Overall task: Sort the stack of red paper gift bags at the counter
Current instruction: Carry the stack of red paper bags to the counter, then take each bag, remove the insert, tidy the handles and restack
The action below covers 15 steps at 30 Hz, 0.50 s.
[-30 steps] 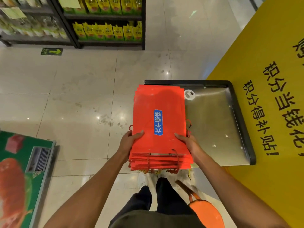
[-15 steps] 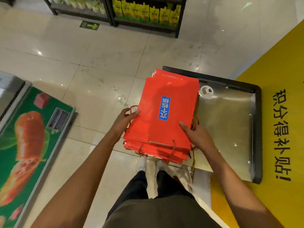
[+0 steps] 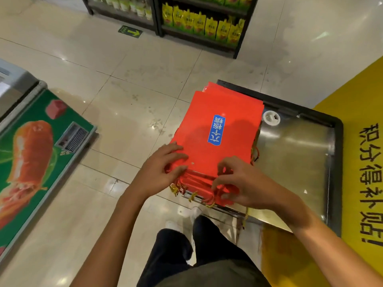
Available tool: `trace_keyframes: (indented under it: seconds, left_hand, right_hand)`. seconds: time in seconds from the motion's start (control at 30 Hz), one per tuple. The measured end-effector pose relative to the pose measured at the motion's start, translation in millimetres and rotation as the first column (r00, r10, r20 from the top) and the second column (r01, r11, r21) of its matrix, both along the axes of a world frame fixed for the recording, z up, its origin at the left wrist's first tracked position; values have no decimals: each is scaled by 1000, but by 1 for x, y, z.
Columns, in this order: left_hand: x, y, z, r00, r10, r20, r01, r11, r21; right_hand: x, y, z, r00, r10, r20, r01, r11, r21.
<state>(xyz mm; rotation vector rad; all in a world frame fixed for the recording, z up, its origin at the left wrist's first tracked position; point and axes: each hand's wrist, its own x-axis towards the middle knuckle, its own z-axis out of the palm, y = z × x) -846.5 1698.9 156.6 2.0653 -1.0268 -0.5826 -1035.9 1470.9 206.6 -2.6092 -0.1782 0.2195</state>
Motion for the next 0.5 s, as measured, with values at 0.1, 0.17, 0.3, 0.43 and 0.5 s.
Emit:
trace_keyframes:
  seconds: [0.1, 0.17, 0.3, 0.43, 0.5]
  left_hand:
    - [-2, 4, -9, 1000, 18, 2, -17, 995, -95]
    - [-4, 4, -17, 999, 48, 24, -44, 986, -158]
    - [-10, 5, -36, 994, 85, 71, -59, 948, -313]
    - [-13, 2, -50, 979, 124, 164, -44, 906, -422]
    - [-11, 0, -55, 967, 136, 213, -25, 890, -454]
  right_hand:
    - [11, 0, -3, 998, 48, 42, -48, 999, 9]
    - [17, -1, -7, 997, 61, 49, -65, 994, 88]
    - [27, 0, -22, 989, -109, 100, 72, 944, 324]
    - [46, -9, -41, 926, -351, 140, 243, 836, 493]
    - [53, -16, -47, 897, -396, 196, 269, 841, 470]
